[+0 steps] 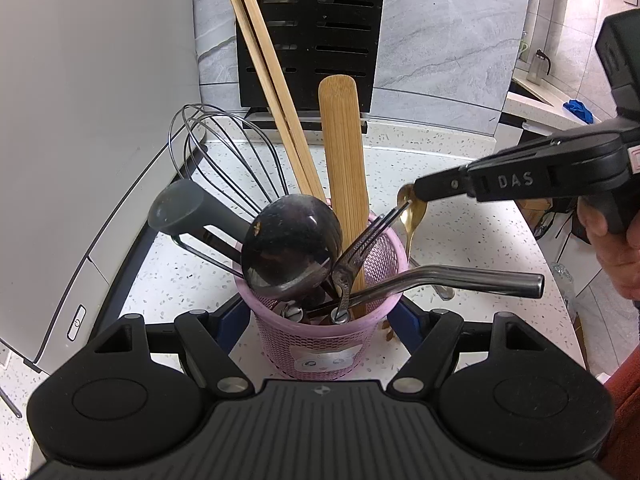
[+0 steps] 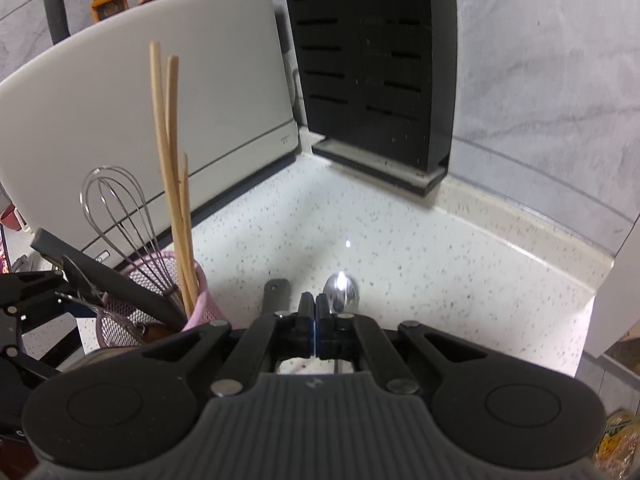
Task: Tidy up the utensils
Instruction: 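Lift the gold spoon with the right gripper over the pink cup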
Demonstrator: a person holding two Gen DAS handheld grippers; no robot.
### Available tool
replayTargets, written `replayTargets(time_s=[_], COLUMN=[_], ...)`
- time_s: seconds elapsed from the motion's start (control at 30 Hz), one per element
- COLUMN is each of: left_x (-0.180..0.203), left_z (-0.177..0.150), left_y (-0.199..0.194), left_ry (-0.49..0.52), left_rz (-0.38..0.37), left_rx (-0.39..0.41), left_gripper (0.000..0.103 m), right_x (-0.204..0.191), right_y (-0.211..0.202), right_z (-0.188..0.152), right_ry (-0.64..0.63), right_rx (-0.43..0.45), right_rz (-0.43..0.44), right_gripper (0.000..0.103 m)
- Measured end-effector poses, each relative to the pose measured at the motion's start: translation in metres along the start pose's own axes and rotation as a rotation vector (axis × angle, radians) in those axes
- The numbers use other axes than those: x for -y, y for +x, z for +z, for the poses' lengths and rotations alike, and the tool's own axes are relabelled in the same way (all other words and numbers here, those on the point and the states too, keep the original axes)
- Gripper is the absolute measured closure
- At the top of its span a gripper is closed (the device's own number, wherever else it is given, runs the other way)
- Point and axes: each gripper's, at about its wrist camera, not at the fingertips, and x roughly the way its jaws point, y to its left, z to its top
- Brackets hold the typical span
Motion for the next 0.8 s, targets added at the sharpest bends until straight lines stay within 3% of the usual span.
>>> replayTargets(time_s=[0.33,0.8], left_x=[0.000,-0.002], left_z=[0.000,-0.001], left_y=[0.000,-0.001], left_ry=[0.001,0.004], left_rz=[0.000,0.000], left_rx=[0.000,0.000], left_gripper=[0.016,0.017], right_x=[-0.003,-0.018], right_y=[-0.028,-0.100], right_z=[0.008,0.027], right_ry=[-0.043,-0.084], right_rx=[0.126,0.406], right_rz=[-0.048,-0.062], right_gripper=[0.103,0.103])
